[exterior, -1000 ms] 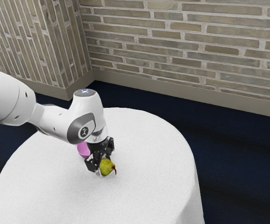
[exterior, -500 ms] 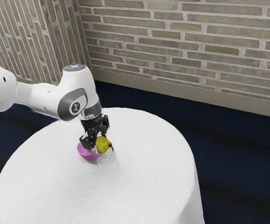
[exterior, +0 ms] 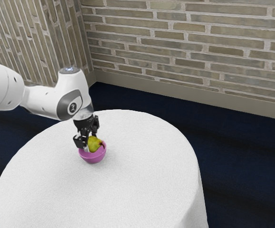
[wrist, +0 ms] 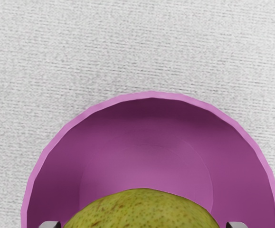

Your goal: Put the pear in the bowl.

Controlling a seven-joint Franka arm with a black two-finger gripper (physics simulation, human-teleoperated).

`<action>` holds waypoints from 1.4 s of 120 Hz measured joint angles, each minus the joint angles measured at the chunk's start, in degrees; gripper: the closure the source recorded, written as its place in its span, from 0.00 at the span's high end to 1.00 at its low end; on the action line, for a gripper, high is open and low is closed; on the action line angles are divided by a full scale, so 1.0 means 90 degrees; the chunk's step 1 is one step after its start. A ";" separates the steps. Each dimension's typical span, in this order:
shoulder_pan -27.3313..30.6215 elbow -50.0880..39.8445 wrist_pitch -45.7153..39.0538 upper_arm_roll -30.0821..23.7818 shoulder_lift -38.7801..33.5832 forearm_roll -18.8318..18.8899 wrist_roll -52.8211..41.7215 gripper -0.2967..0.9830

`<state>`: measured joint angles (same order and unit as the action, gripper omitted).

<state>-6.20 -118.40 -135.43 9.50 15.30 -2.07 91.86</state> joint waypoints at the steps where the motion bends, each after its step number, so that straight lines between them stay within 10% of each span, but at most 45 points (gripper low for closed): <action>1: 0.0001 0.0000 -0.0003 0.0000 0.0003 0.0000 -0.0001 0.51; 72: 0.0005 -0.0055 0.0361 -0.0048 -0.0833 0.0005 -0.0432 0.73; 168: 0.1140 0.3099 0.4399 -0.0220 -0.1571 -0.0421 -0.8115 0.75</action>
<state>4.06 -90.51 -95.84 7.52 1.16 -5.86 18.83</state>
